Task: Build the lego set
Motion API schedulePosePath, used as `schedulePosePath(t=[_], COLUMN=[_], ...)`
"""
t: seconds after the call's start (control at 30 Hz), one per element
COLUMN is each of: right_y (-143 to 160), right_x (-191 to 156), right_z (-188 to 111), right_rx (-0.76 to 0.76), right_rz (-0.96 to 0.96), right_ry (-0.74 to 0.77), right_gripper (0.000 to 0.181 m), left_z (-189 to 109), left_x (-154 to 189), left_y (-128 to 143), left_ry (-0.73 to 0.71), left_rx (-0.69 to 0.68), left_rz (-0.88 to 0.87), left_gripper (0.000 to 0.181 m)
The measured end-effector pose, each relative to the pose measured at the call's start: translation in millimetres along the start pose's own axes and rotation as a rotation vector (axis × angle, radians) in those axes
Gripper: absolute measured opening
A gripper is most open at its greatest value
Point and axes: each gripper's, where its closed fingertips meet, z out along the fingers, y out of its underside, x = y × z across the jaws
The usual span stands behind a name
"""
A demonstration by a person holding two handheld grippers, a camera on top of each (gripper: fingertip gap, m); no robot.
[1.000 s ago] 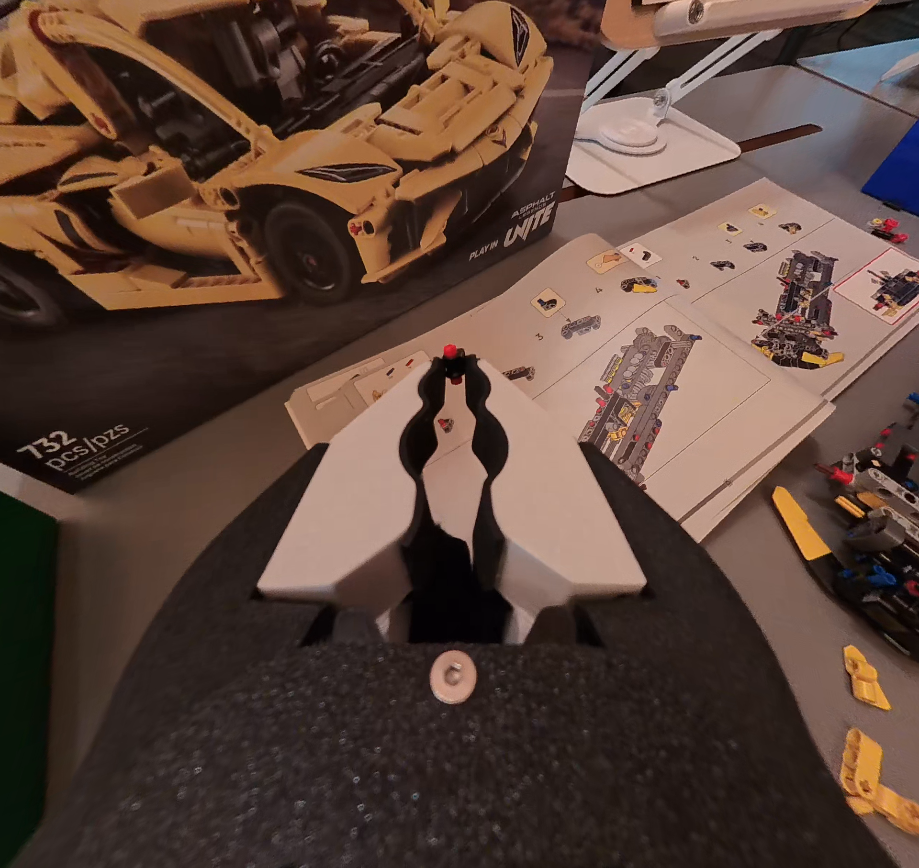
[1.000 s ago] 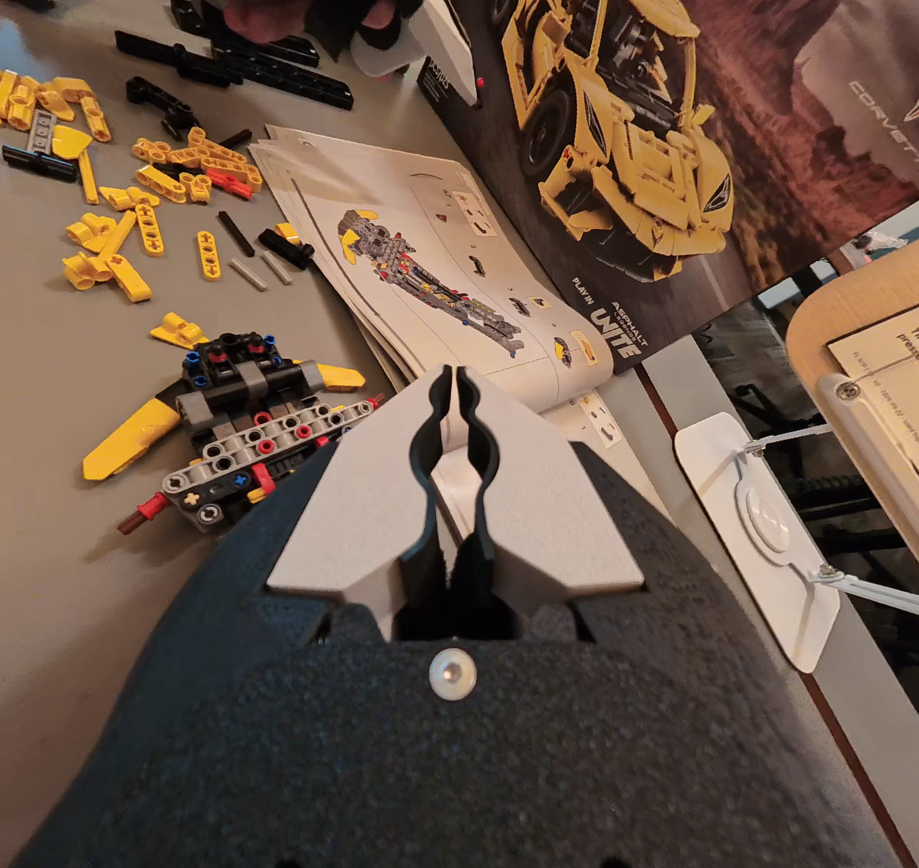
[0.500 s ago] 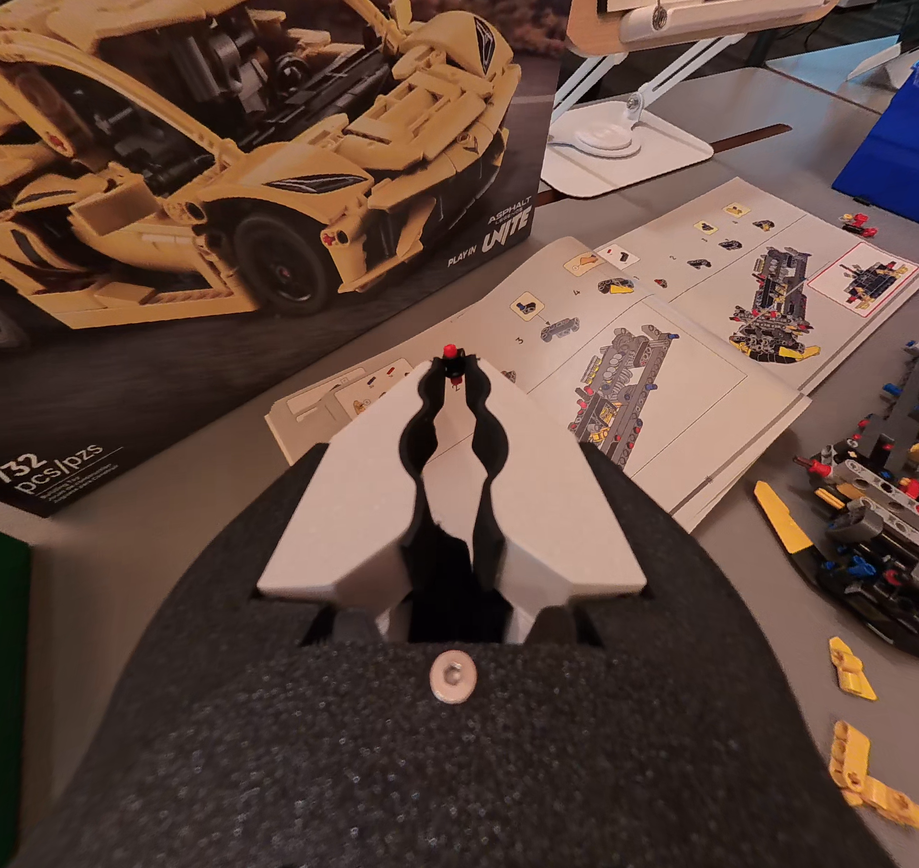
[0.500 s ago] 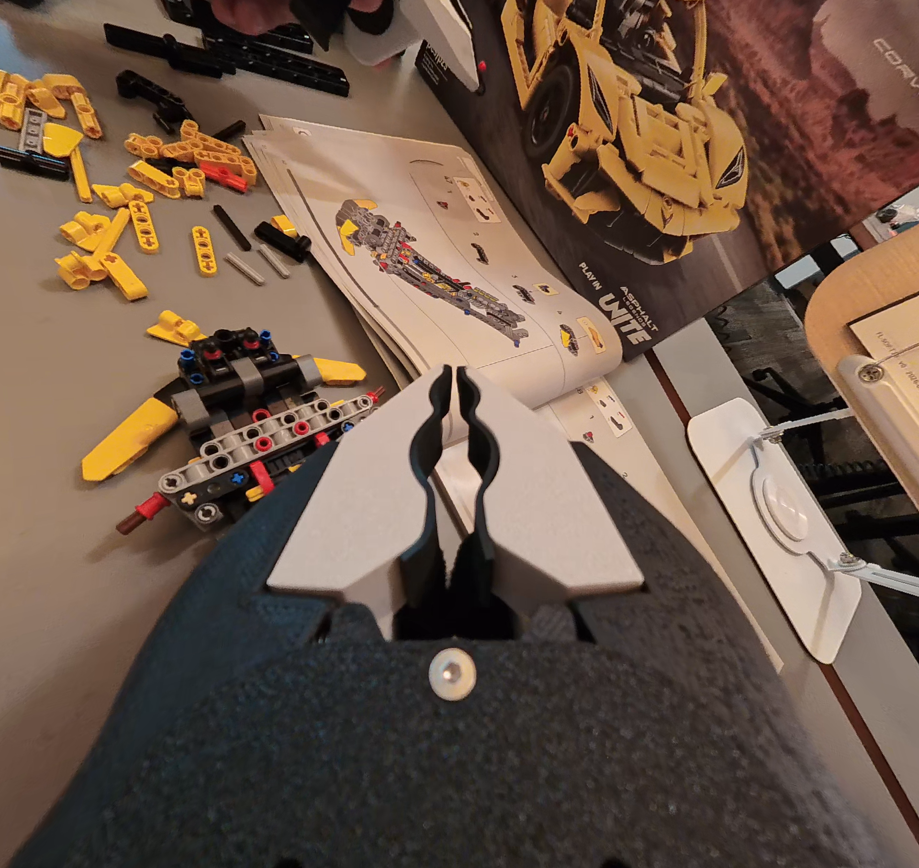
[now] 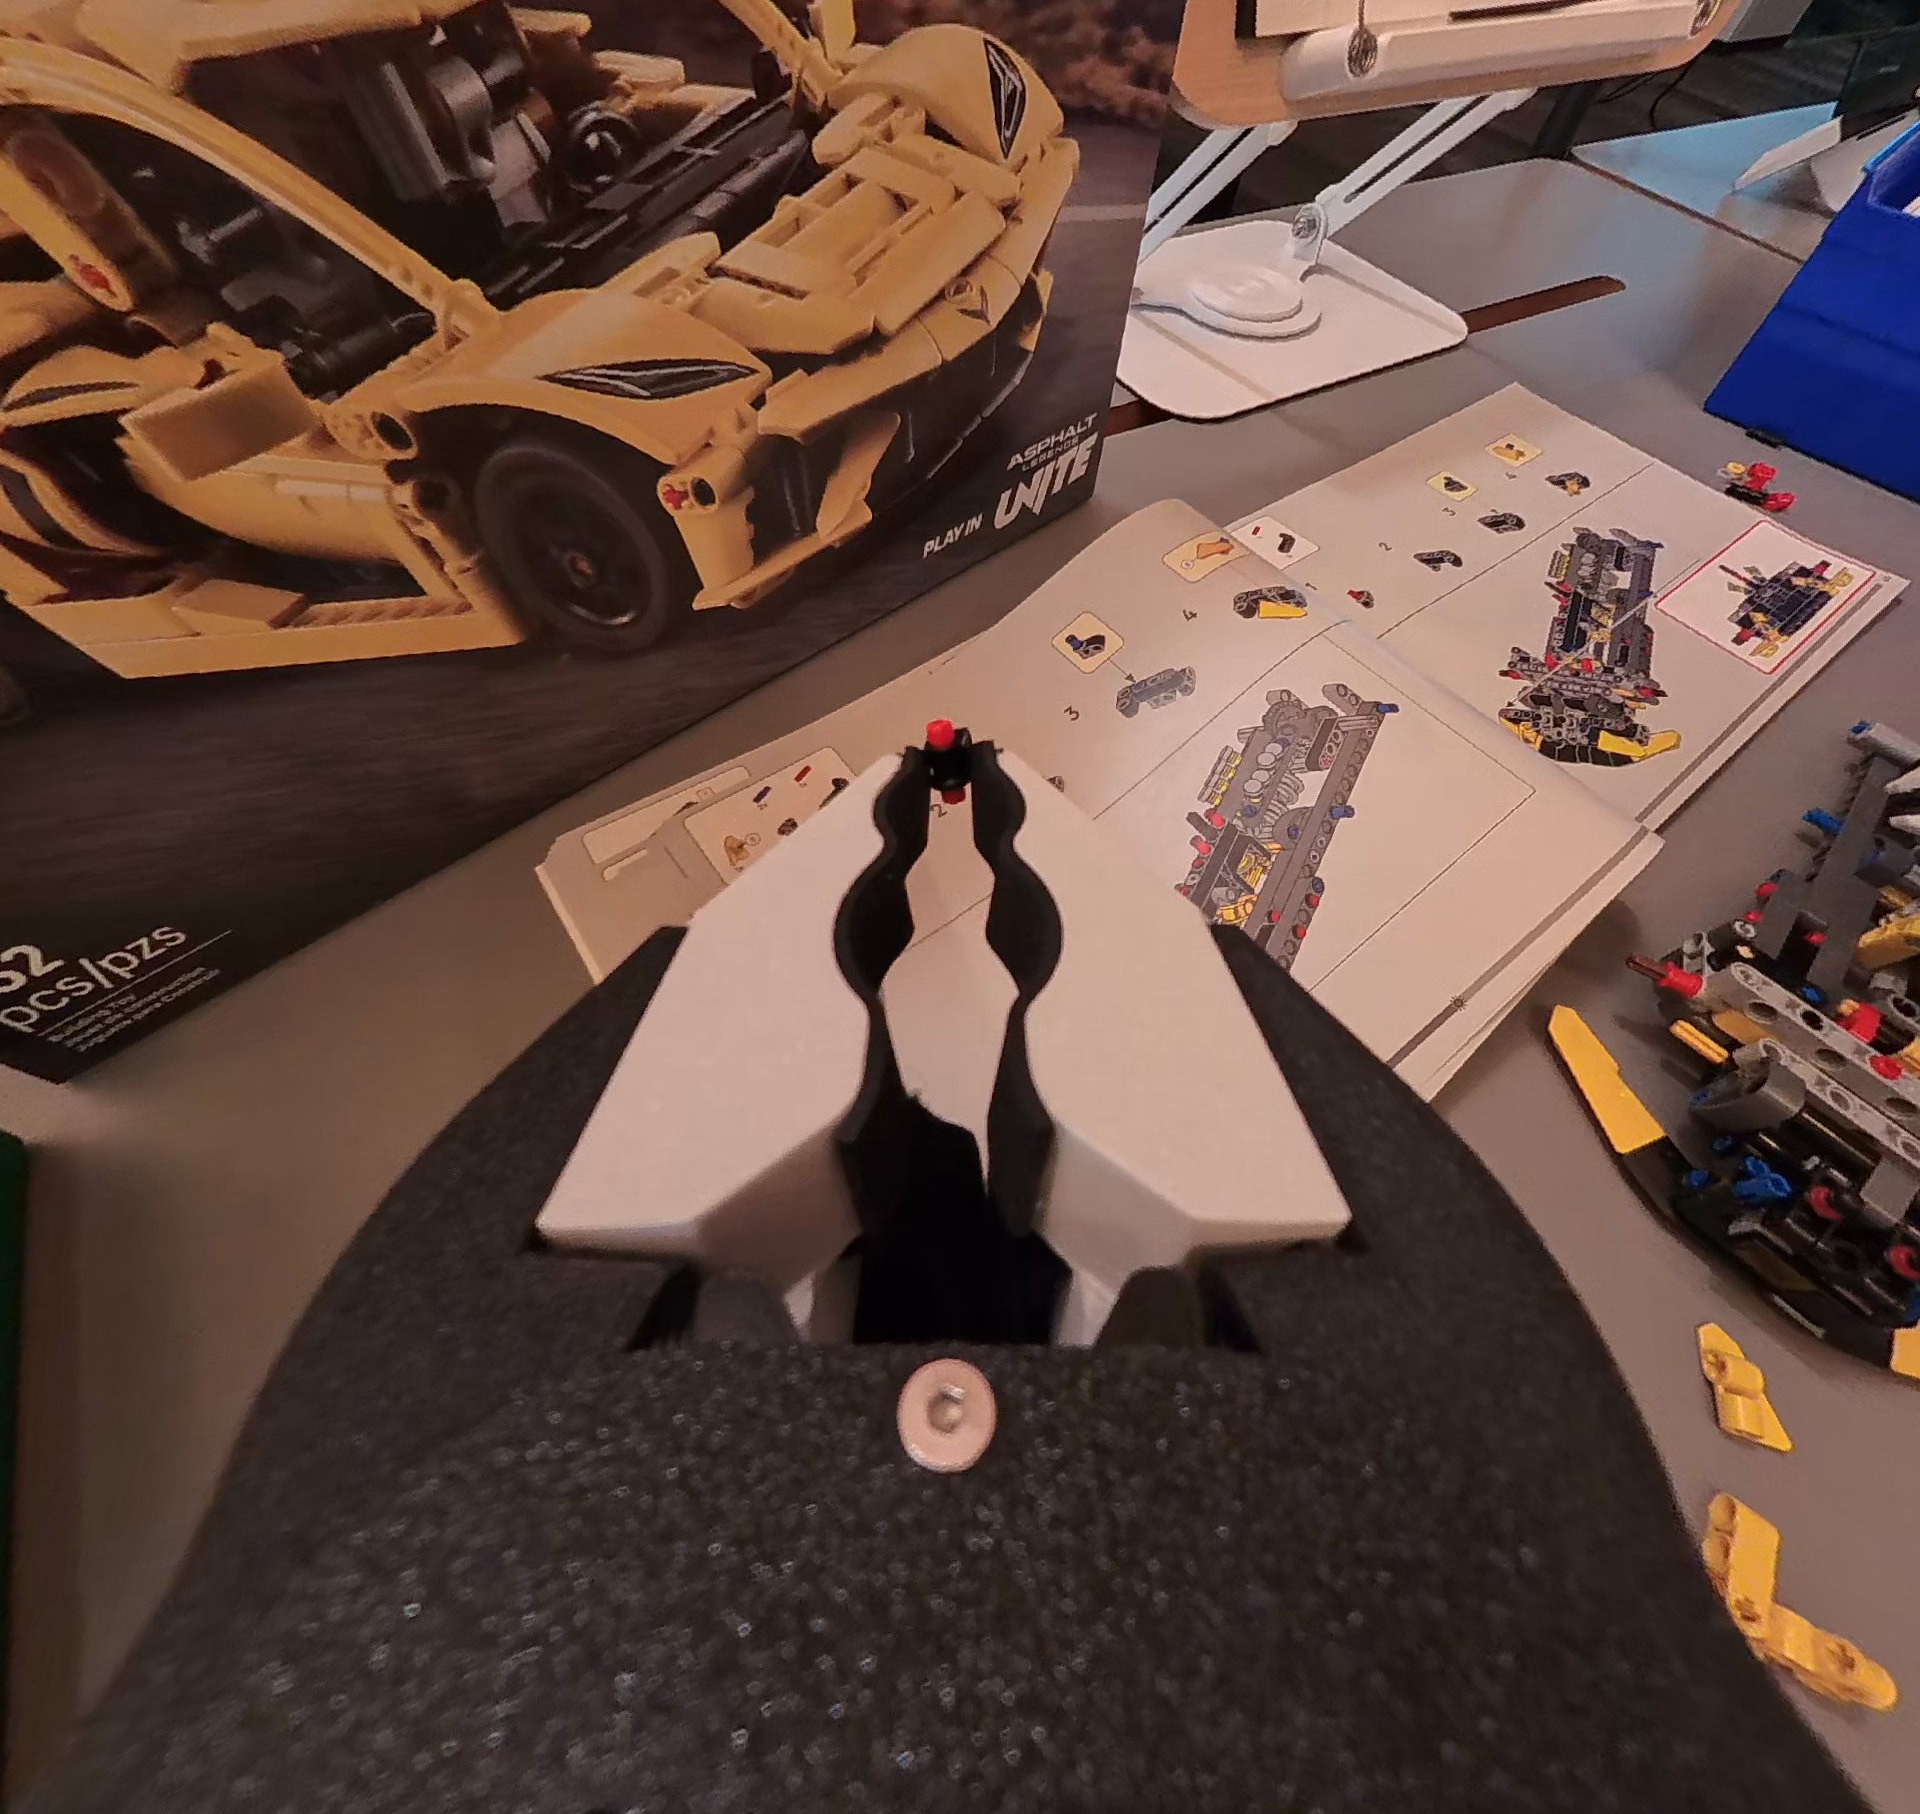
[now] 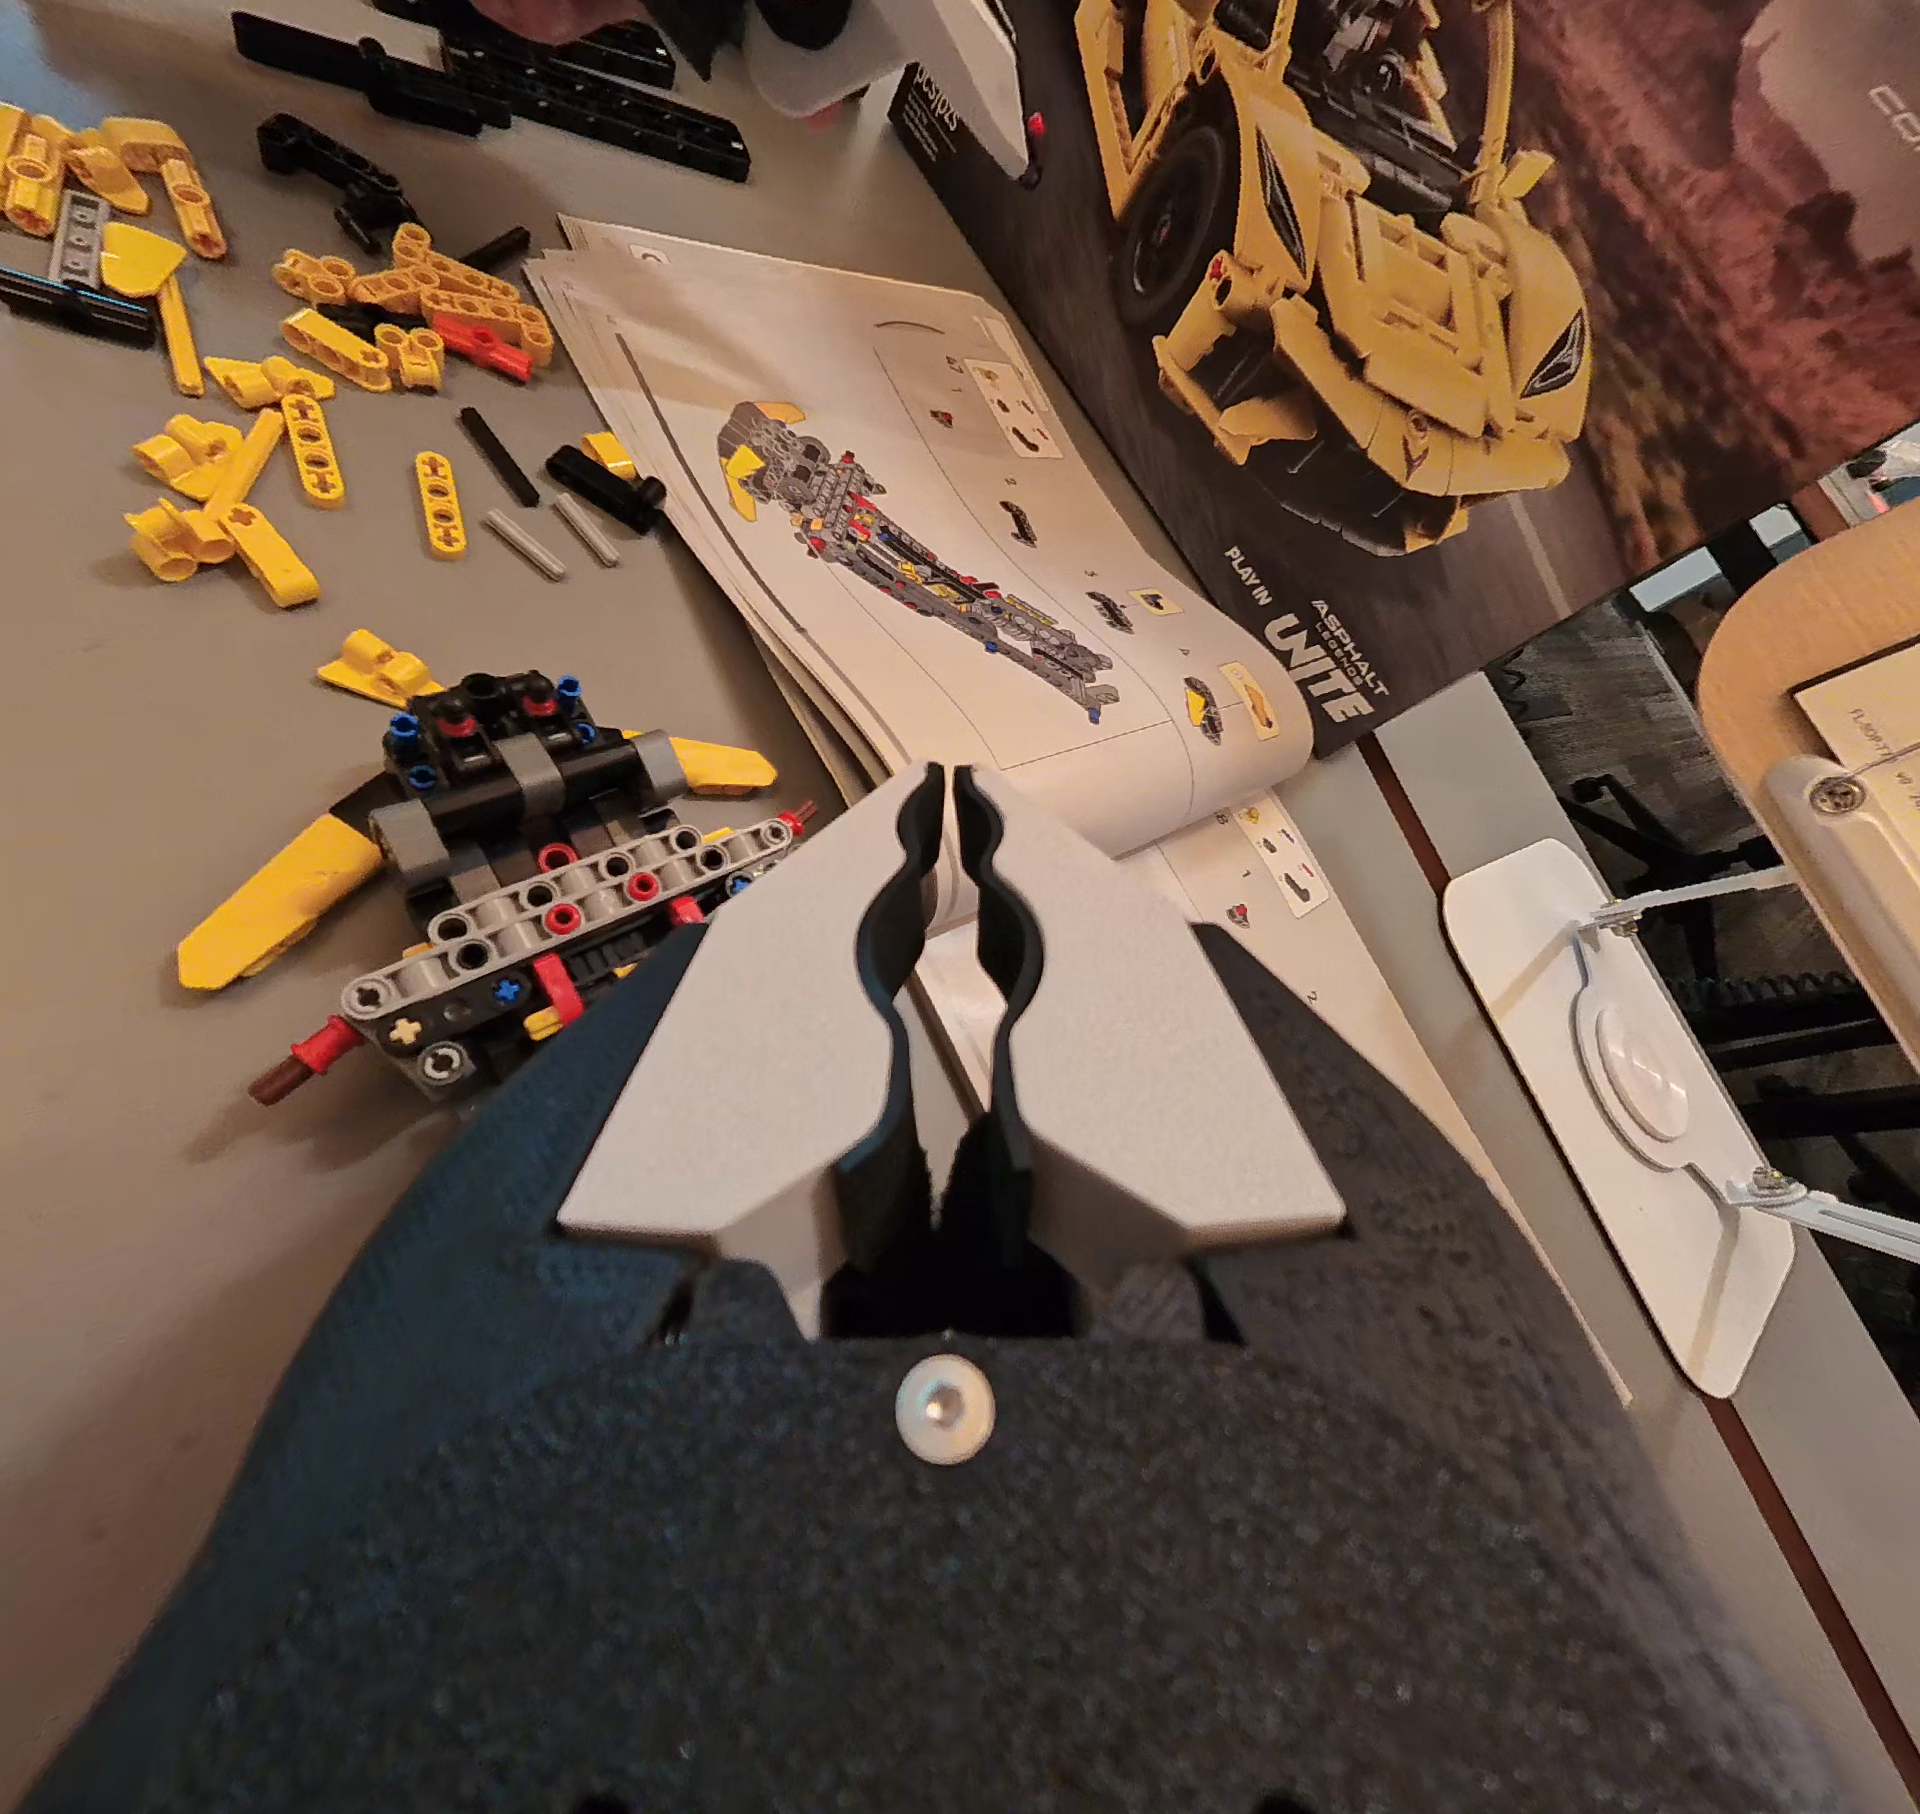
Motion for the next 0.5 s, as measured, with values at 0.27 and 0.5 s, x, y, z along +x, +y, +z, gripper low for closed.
schedulePosePath(t=[0.27,0.5], right_y=[-18,-41], right_x=[4,-2], right_z=[-8,-14], right_rx=[0.088,0.161], right_rz=[0.023,0.101], right_ry=[0.027,-0.010], right_gripper=[0.018,0.042], left_z=[-6,-22], left_x=[61,167], left_y=[-20,-18], left_ry=[0.372,0.897], left_rx=[0.101,-0.025], left_rz=[-0.221,-0.555], left_gripper=[0.006,0.006])
